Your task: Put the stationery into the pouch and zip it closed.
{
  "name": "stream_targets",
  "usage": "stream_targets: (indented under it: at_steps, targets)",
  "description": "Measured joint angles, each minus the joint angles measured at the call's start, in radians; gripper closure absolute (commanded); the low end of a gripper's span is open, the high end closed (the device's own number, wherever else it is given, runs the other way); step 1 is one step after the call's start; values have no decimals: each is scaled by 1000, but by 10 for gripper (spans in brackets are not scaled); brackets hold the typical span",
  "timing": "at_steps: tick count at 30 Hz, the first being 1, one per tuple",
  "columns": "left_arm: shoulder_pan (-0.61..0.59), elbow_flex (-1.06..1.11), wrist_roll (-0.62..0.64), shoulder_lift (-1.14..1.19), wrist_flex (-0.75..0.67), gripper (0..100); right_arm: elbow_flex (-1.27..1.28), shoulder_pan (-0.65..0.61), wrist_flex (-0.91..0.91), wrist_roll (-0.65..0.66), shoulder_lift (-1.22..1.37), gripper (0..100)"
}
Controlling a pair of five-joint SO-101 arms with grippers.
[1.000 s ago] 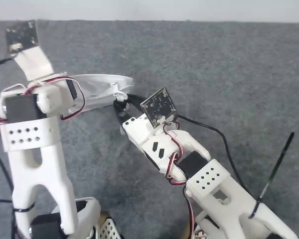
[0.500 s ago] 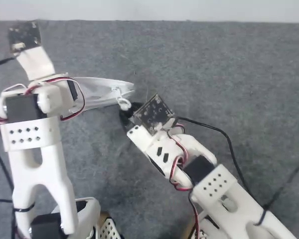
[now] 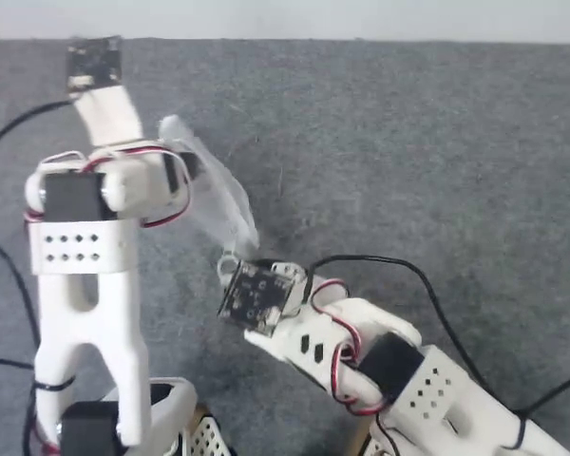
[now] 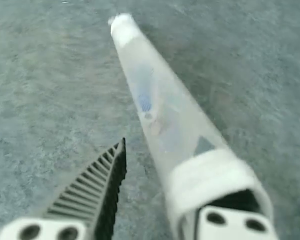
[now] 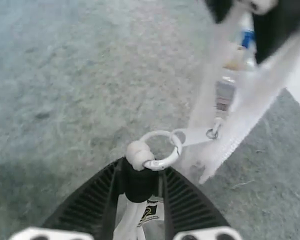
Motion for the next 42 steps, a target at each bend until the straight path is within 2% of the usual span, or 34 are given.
stream_targets:
  at_steps: [9, 16, 25, 34, 42]
  targets:
    - [190, 2, -92, -3, 12, 786, 0, -60, 94, 6, -127, 992]
    - [341, 38, -189, -158, 68, 786, 37, -60, 95, 8, -183, 992]
    - [359, 74, -244, -275, 69, 786, 37, -60, 95, 8, -196, 992]
    - [359, 74, -284, -292, 95, 787, 37, -60, 95, 8, -196, 992]
    - [361, 74, -287, -292, 95, 787, 37, 14, 58, 9, -196, 992]
